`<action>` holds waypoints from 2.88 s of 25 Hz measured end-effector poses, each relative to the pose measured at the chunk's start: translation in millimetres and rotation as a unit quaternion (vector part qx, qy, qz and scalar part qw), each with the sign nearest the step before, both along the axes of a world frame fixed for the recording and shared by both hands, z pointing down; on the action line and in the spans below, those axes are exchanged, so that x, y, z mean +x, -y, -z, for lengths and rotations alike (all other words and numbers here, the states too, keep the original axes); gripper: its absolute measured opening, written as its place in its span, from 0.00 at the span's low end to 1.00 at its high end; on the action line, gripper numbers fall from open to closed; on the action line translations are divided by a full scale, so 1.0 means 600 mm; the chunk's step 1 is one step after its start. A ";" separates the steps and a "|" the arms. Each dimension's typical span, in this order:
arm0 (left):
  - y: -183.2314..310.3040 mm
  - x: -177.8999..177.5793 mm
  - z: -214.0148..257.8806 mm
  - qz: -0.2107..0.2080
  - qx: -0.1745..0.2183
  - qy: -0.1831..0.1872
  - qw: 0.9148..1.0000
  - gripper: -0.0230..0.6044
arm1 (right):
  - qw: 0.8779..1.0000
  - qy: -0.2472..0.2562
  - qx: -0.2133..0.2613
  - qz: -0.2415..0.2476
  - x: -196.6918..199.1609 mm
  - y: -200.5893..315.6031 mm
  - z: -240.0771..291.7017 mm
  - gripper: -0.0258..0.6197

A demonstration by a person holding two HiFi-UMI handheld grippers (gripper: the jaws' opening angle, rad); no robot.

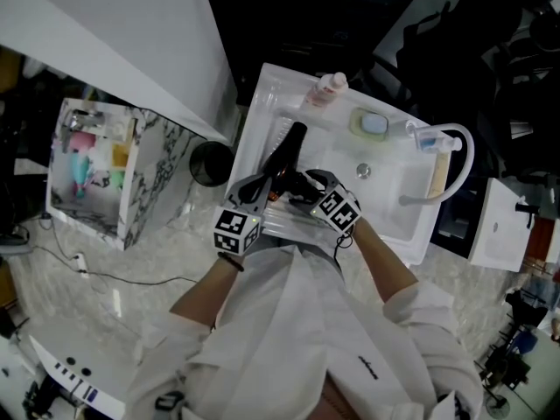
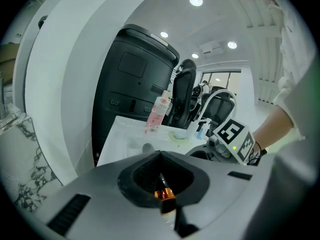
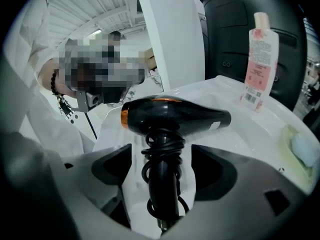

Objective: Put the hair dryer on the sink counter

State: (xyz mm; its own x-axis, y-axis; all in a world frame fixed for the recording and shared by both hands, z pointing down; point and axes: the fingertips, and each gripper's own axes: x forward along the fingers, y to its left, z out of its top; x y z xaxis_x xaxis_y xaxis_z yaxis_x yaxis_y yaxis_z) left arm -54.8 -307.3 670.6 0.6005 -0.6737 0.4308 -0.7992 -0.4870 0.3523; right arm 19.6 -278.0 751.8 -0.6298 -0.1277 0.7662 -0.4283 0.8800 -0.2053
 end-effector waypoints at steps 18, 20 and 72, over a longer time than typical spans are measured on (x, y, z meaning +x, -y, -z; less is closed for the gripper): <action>0.026 0.007 0.090 -0.009 0.064 0.000 0.998 0.07 | 0.945 0.162 0.171 -0.227 0.081 0.067 0.276 0.25; 0.036 0.000 0.114 -0.006 0.080 -0.001 0.997 0.07 | 0.933 0.175 0.195 -0.247 0.096 0.071 0.314 0.19; 0.021 -0.122 0.372 0.077 0.246 -0.002 0.966 0.07 | 0.845 0.220 0.329 -0.360 0.258 0.001 0.554 0.07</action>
